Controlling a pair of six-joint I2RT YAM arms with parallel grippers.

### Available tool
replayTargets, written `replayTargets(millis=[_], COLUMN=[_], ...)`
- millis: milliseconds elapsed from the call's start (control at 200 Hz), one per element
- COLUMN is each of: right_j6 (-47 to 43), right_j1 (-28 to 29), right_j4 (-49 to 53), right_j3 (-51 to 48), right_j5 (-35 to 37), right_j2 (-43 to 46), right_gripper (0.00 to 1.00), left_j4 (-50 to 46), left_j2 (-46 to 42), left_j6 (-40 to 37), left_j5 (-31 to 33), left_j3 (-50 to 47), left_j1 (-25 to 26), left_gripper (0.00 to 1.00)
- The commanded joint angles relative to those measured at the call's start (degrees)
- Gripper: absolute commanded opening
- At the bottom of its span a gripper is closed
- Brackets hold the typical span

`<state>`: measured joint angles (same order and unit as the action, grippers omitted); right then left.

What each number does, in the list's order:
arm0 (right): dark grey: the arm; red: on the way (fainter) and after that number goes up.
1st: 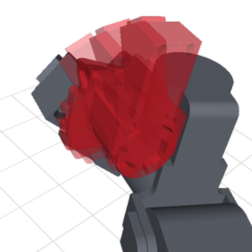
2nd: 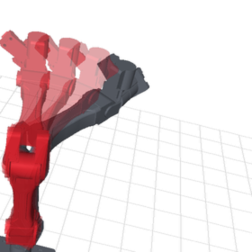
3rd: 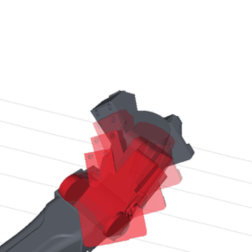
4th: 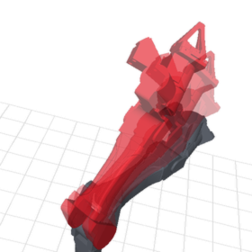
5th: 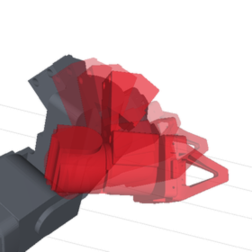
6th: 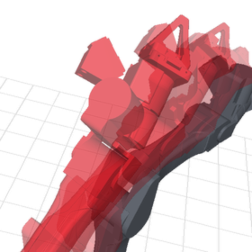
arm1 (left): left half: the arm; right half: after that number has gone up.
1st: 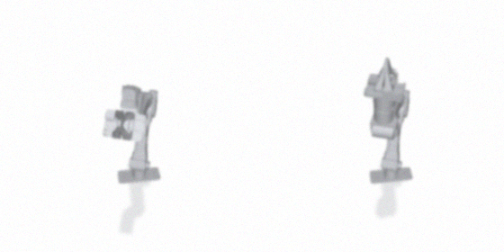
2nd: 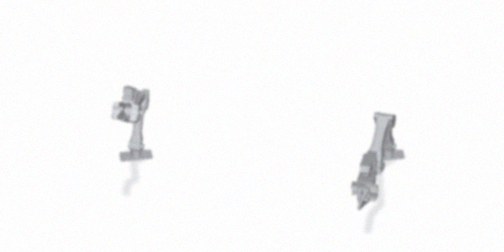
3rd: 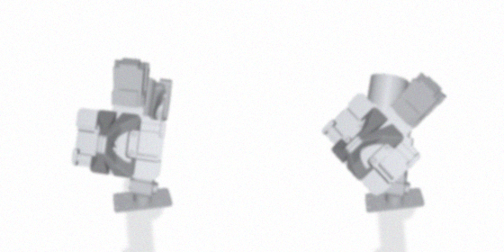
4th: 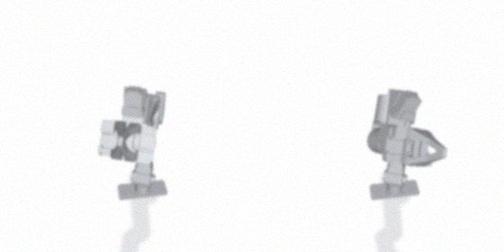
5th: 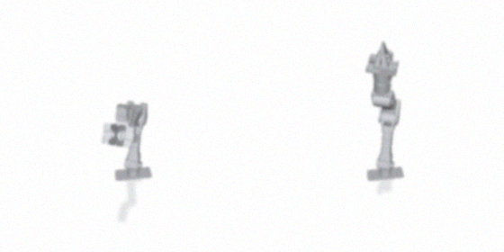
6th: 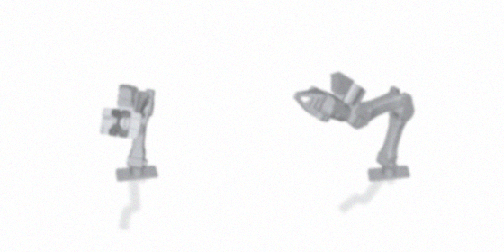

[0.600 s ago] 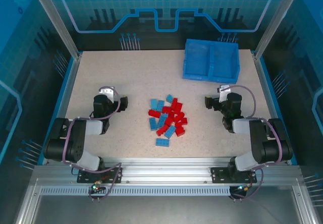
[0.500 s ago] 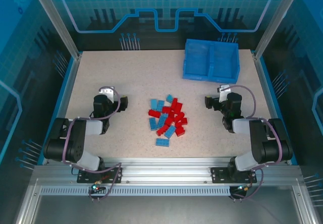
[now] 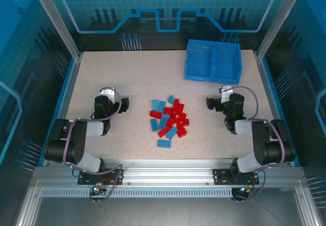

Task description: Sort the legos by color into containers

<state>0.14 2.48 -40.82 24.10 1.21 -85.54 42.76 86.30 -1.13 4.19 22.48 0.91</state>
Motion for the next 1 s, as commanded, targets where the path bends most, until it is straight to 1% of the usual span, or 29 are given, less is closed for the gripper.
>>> replayTargets(millis=[0, 35, 105, 185, 245, 325, 410, 480, 535, 560, 630, 710, 800, 890, 935, 990], right_j6=[-0.4, -0.6, 0.3, 5.3, 10.0, 17.9, 22.3, 23.0, 22.7, 22.5, 22.8, 24.2, 26.9, 28.3, 28.0, 27.3], right_j1=[-0.5, 0.1, 1.8, 2.3, 3.1, 4.5, 6.1, 9.1, 12.4, 13.9, 18.6, 23.3, 27.1, 30.4, 32.8, 35.7], right_j4=[0.2, 4.8, 16.1, 24.5, 34.2, 48.0, 60.6, 68.1, 73.0, 74.8, 77.6, 77.8, 76.1, 75.1, 74.1, 74.3], right_j3=[1.7, 3.1, 6.4, 7.9, 10.3, 15.1, 20.4, 24.0, 25.9, 28.2, 30.4, 32.3, 33.8, 36.9, 39.0, 42.9], right_j5=[-1.8, -1.0, 3.2, 5.6, 6.3, 5.6, -0.6, -6.2, -9.0, -9.5, -9.5, -8.6, -6.0, -5.1, -4.2, -2.2], right_j2=[0.9, 3.8, 10.3, 16.6, 21.1, 25.2, 26.6, 26.0, 24.2, 23.2, 19.9, 15.4, 9.8, 4.1, 1.2, -3.3], right_gripper=[1.00, 1.00, 1.00, 1.00, 1.00, 1.00, 1.00, 1.00, 1.00, 1.00, 1.00, 1.00, 1.00, 0.96, 0.96, 0.96], left_j4=[2.0, 2.0, 2.1, 2.3, 2.4, 2.7, 0.5, -7.7, -14.3, -17.8, -27.7, -38.0, -51.2, -66.1, -73.0, -79.5], left_j2=[0.5, 0.4, 0.5, 0.5, 0.5, 0.2, -4.2, -11.9, -19.0, -22.1, -29.9, -35.2, -37.4, -38.1, -38.9, -40.4], left_j6=[1.6, 1.6, 1.6, 1.5, 1.5, 1.7, 1.9, 1.6, 2.6, 3.8, 7.9, 8.3, 3.8, -4.6, -7.7, -10.0], left_j5=[0.2, 0.2, 0.1, 0.1, 0.2, 1.0, 2.2, 5.2, 7.3, 7.4, 6.9, 4.3, -0.4, -3.7, -3.8, -4.0], left_j3=[1.4, 1.5, 1.4, 1.3, 1.2, 1.0, 0.4, 1.2, 2.5, 3.3, 6.8, 12.3, 20.0, 28.4, 31.7, 34.3], left_j1=[-0.6, -0.6, -0.6, -0.6, -0.6, -0.5, -0.2, 1.6, 3.8, 4.9, 9.3, 16.3, 24.5, 31.5, 34.0, 35.3], left_gripper=[0.99, 0.99, 0.99, 0.99, 0.99, 0.99, 0.99, 0.99, 0.99, 0.99, 0.99, 0.99, 0.99, 0.99, 0.99, 0.99])
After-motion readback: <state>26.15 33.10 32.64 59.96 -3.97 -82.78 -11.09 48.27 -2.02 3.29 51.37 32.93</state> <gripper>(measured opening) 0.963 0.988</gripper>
